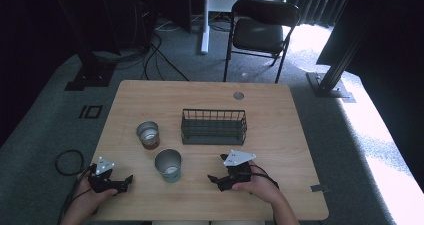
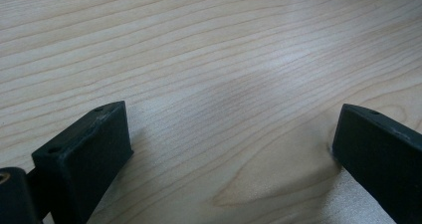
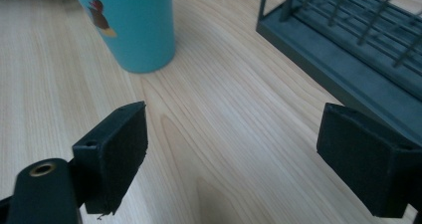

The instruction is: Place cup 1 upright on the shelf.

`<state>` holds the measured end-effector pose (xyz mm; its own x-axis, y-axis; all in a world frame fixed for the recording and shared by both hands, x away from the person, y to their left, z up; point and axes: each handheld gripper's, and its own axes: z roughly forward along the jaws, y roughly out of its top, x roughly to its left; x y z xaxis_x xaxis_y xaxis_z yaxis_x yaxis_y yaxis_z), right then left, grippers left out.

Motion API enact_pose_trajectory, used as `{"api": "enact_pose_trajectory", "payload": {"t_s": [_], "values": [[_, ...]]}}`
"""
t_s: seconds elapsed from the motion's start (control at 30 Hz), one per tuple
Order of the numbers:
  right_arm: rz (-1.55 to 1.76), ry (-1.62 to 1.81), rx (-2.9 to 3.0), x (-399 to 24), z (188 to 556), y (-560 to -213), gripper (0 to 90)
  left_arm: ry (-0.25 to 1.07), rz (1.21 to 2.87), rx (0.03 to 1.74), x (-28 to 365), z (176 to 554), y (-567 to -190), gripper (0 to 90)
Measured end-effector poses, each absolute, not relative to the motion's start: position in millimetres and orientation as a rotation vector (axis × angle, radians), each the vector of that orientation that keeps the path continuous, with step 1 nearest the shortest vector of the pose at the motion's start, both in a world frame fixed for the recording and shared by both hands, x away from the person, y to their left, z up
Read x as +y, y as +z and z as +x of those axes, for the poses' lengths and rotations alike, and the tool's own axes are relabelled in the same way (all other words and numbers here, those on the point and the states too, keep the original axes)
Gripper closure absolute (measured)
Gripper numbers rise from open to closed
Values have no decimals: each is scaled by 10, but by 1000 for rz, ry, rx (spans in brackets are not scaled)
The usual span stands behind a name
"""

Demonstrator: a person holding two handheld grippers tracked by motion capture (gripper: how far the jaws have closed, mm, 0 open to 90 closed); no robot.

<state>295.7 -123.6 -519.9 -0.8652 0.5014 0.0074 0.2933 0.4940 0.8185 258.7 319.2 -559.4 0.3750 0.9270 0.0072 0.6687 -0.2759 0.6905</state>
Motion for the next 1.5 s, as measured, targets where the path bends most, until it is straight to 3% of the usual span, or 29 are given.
{"api": "enact_pose_trajectory", "payload": {"t_s": [1.5], "values": [[434,1441,2610,-298,2952,-5217,133,557,2036,1371,3191,2587,-5595,26]]}}
